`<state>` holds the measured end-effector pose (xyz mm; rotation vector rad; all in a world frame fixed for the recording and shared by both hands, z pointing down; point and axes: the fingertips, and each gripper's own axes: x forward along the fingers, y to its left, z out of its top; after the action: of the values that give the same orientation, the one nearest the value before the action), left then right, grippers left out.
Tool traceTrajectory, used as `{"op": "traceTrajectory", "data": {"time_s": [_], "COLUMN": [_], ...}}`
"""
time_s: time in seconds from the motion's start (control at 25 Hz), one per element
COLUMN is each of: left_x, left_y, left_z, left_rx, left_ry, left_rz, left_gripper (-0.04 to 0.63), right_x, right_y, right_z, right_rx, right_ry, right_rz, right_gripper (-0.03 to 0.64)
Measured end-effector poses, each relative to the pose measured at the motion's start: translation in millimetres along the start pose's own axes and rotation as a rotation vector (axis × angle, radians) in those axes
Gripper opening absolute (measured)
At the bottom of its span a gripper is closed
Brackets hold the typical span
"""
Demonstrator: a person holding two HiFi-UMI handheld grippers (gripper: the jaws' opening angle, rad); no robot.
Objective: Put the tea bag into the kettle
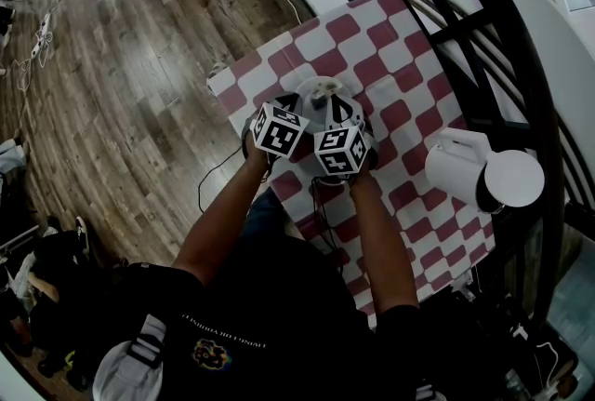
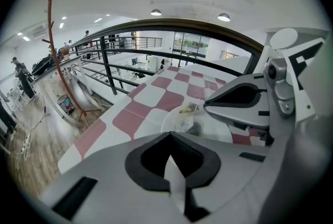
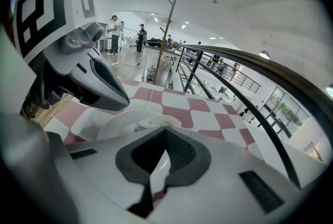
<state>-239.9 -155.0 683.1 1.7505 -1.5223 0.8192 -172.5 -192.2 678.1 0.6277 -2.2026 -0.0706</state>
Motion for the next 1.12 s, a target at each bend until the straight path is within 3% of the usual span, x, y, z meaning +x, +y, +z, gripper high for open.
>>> {"op": "traceTrajectory", "data": {"time_s": [0.64, 1.12], "left_x": [6, 22], "left_y": [-43, -165], "left_z": [30, 52], "left_rx": [0.113, 0.335], "left_ry": [-0.009, -0.005], "left_rz": [-0.07, -0.247], "left_gripper": [-0.002, -0.002], "right_x": [-37, -122], "right_y": [-43, -93], "right_z": [-31, -122], "right_rx": [0.099, 0.279], "right_ry": [0.027, 0.113], "right_rz": [-0.118, -0.325], "right_gripper": [0.011, 0.011]}}
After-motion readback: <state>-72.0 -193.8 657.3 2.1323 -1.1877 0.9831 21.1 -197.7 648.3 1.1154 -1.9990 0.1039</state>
